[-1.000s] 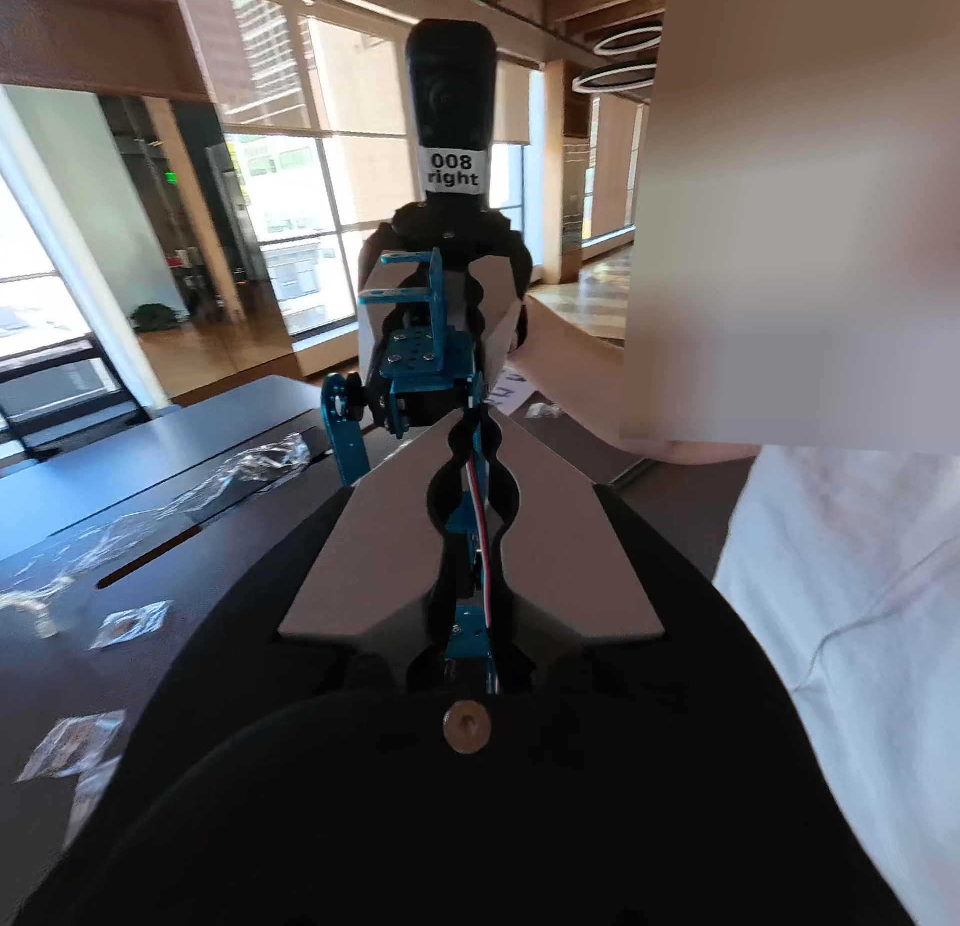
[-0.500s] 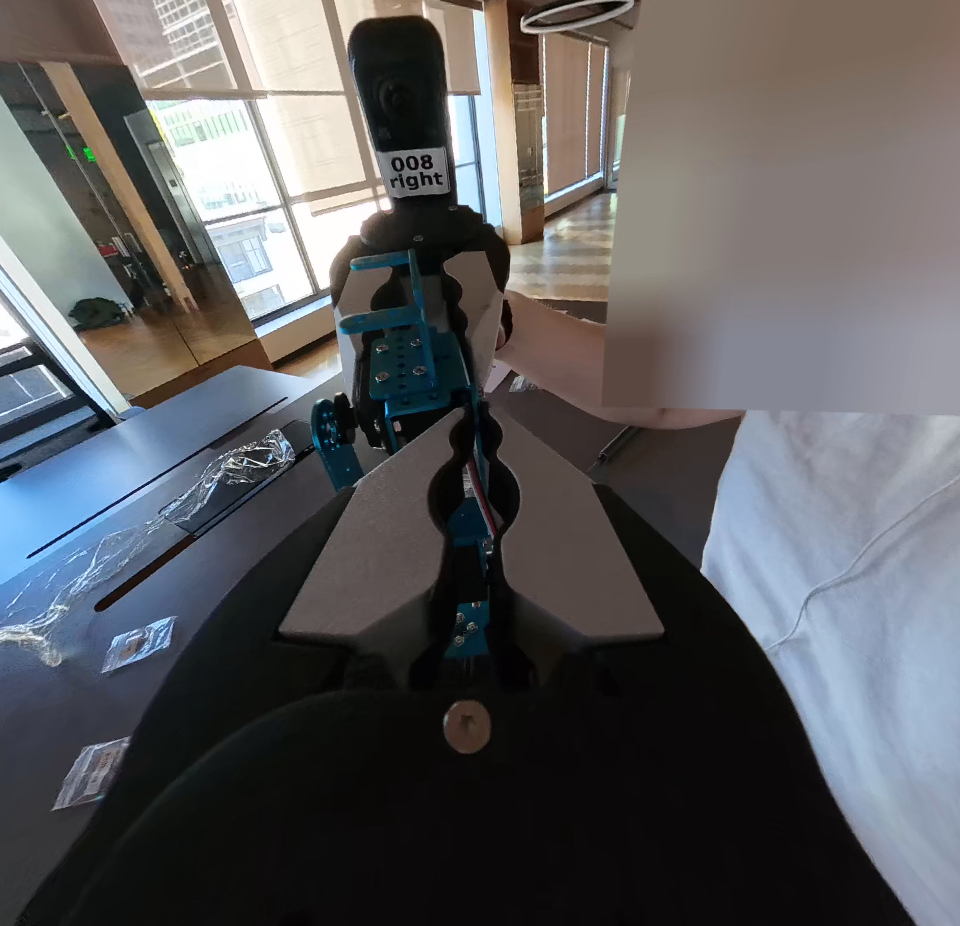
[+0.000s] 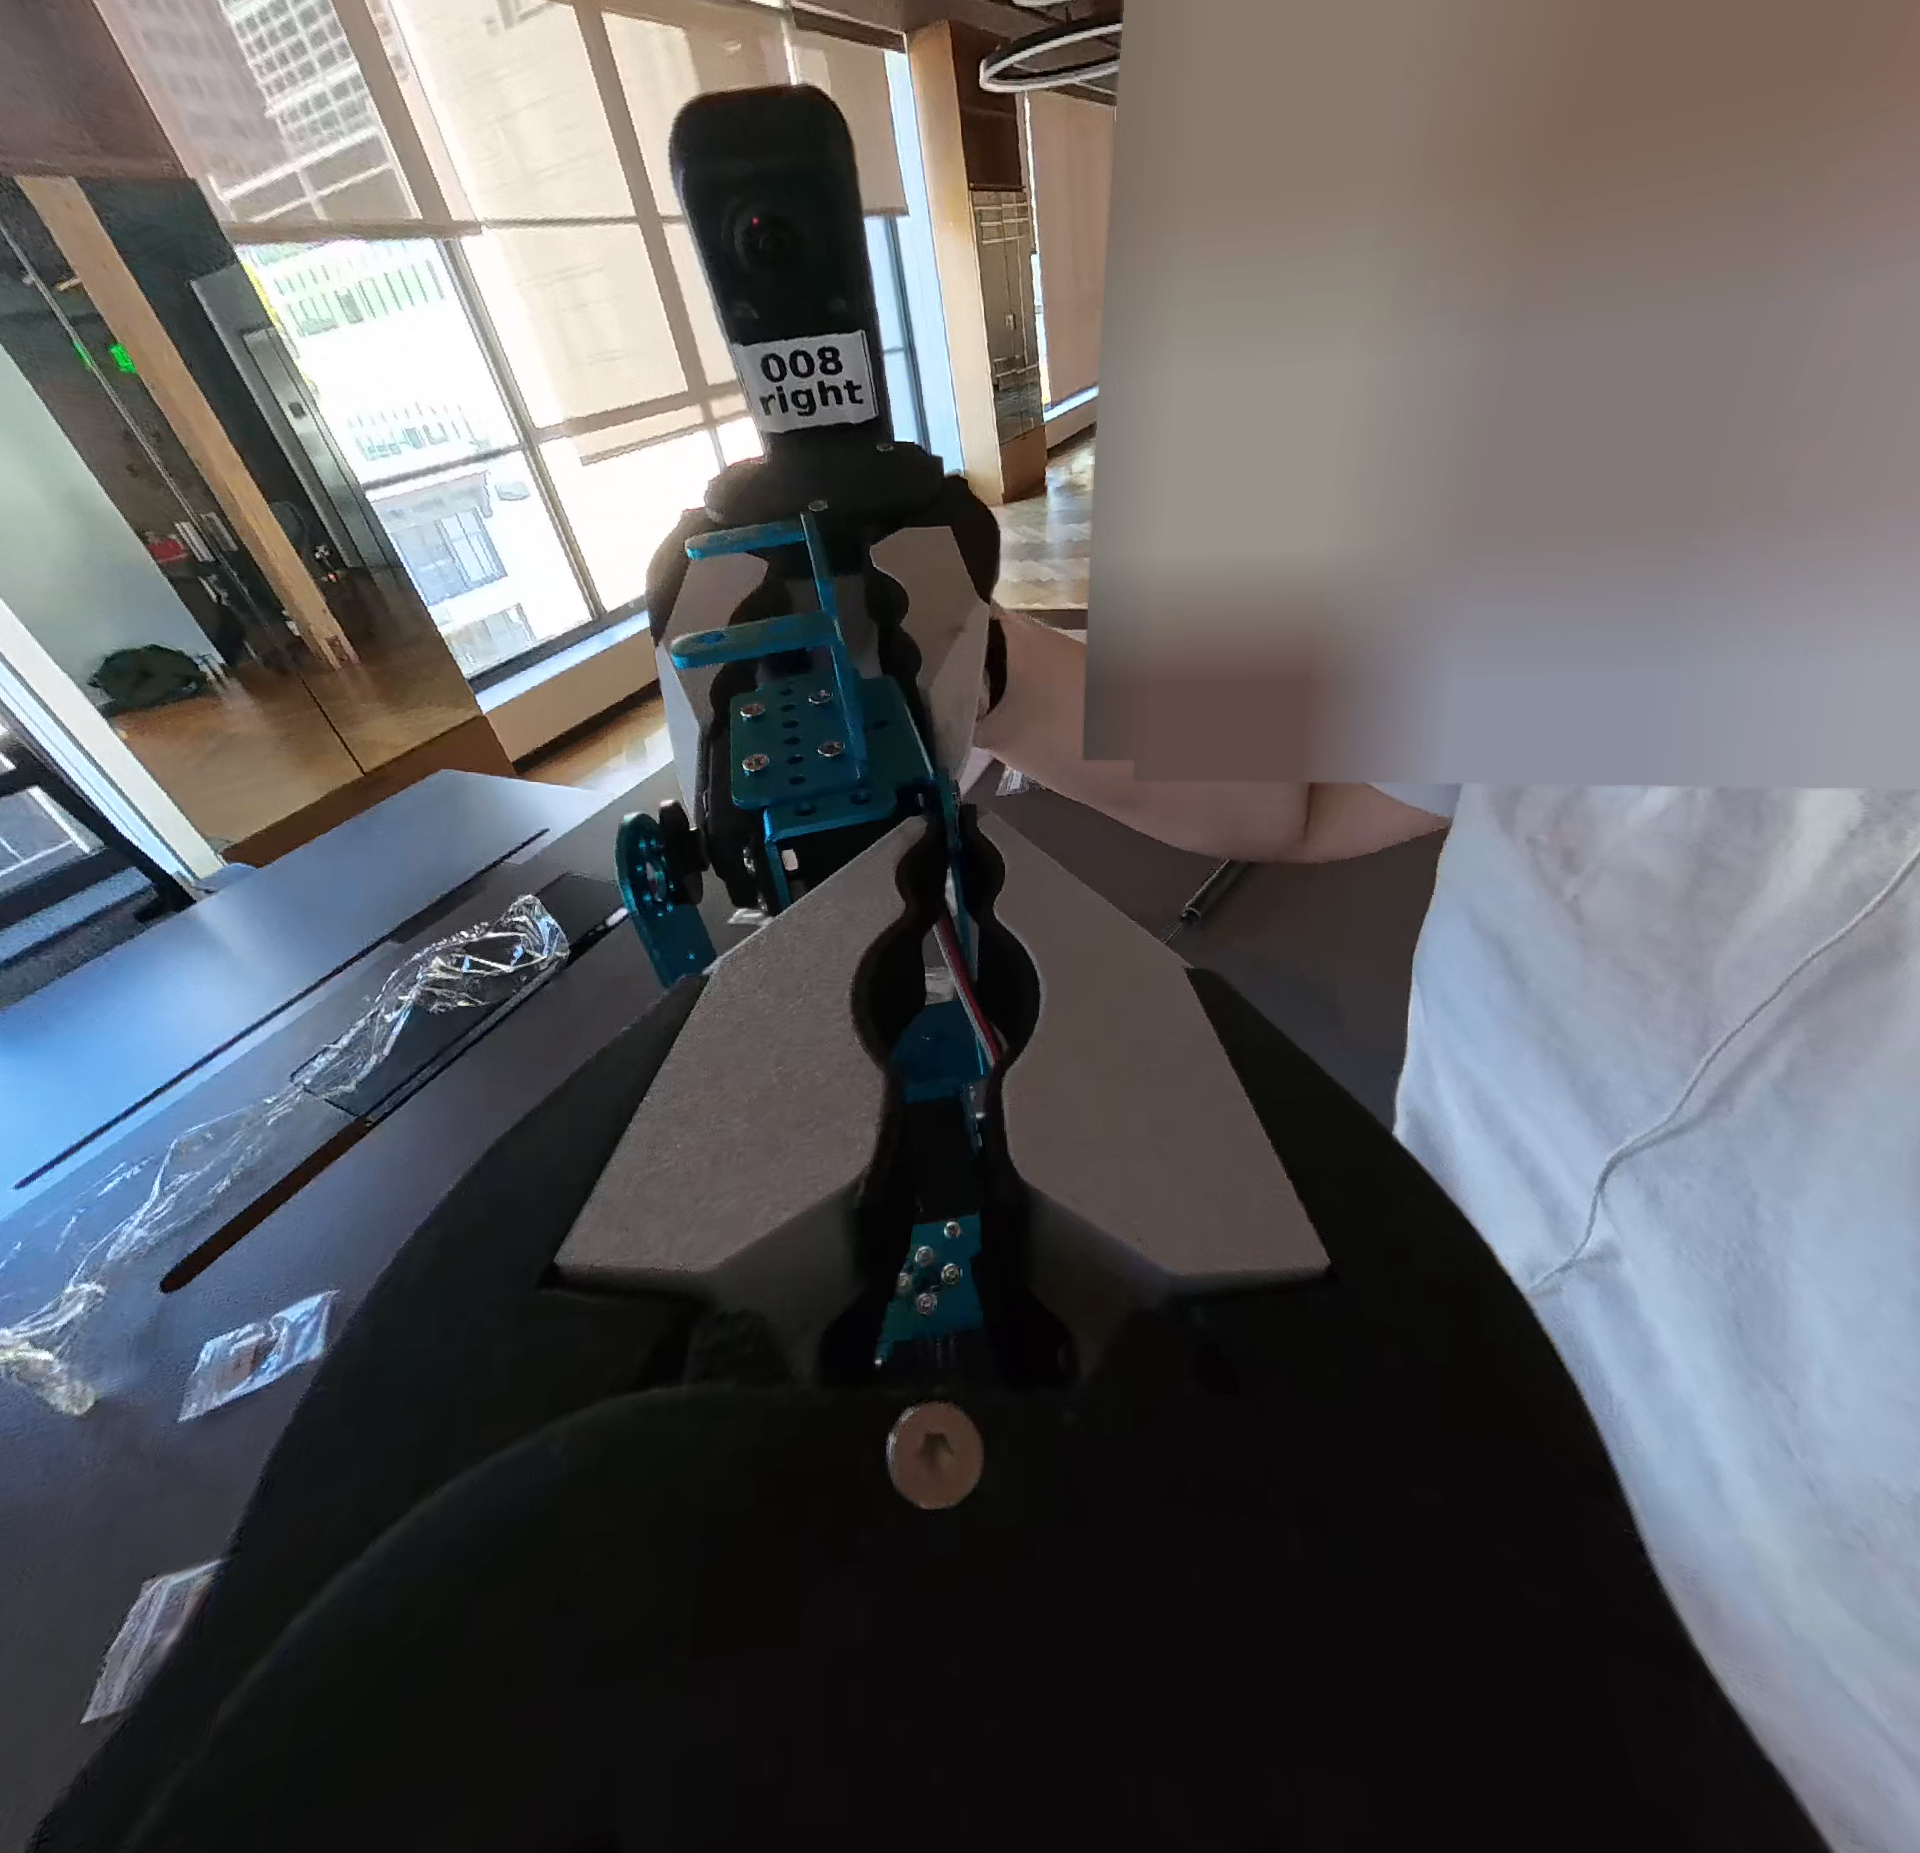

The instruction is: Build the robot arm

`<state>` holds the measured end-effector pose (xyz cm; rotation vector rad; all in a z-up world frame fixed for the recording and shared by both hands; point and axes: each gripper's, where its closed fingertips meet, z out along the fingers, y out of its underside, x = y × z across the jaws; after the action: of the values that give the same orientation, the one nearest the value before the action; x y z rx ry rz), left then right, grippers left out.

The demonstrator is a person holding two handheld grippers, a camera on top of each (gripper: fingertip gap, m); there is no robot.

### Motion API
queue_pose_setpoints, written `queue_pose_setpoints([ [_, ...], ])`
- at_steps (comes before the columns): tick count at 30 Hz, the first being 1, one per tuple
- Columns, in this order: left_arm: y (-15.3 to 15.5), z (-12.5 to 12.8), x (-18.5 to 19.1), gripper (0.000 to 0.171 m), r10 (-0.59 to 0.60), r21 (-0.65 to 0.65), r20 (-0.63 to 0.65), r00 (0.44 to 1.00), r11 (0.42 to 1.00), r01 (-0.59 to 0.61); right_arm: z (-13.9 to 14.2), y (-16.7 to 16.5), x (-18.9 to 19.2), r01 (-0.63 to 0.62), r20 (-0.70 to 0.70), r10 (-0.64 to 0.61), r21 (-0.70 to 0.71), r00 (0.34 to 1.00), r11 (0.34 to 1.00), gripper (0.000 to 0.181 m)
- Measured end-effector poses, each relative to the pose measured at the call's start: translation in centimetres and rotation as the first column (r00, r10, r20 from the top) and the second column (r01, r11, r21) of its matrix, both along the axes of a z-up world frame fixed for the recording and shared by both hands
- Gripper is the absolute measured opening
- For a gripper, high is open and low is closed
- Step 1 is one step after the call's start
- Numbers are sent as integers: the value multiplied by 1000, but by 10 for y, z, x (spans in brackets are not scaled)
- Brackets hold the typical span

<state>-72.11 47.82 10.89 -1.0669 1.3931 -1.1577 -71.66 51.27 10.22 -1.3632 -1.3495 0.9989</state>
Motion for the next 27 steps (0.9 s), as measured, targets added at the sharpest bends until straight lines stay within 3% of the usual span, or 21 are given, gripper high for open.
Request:
queue_pose_setpoints([
  [3, 1, 1, -3, 1, 11, -11, -10, 1000, 1000, -11, 1, 1, -2, 5, 5, -5, 7, 1000, 1000, 47],
  [7, 5, 3, -11, 15, 111, -38, 26, 993, 993, -110, 1, 5, -6, 8, 5, -8, 9, 1000, 1000, 47],
  [11, 9, 3, -15, 2, 183, -84, 59, 981, 980, -178, 2, 7, -7, 4, -3, -4, 2, 1000, 1000, 47],
  [17, 8, 0, -13, 1, 117, -204, 71, 991, 974, -101, 2, 6, -6, 1, -3, -1, 9, 1000, 1000, 47],
  [23, 4, -5, -14, 14, 121, -132, 29, 992, 984, -116, 2, 7, -7, 5, 1, -5, 9, 1000, 1000, 47],
  [26, 12, -42, -7, 2, 190, -28, -164, 968, 980, -197, 2, 8, -8, 12, -2, -12, 9, 1000, 1000, 47],
  [27, 13, -46, -3, 3, 212, -1, -165, 963, 977, -215, 2, 8, -8, 9, -3, -9, 8, 1000, 1000, 47],
])
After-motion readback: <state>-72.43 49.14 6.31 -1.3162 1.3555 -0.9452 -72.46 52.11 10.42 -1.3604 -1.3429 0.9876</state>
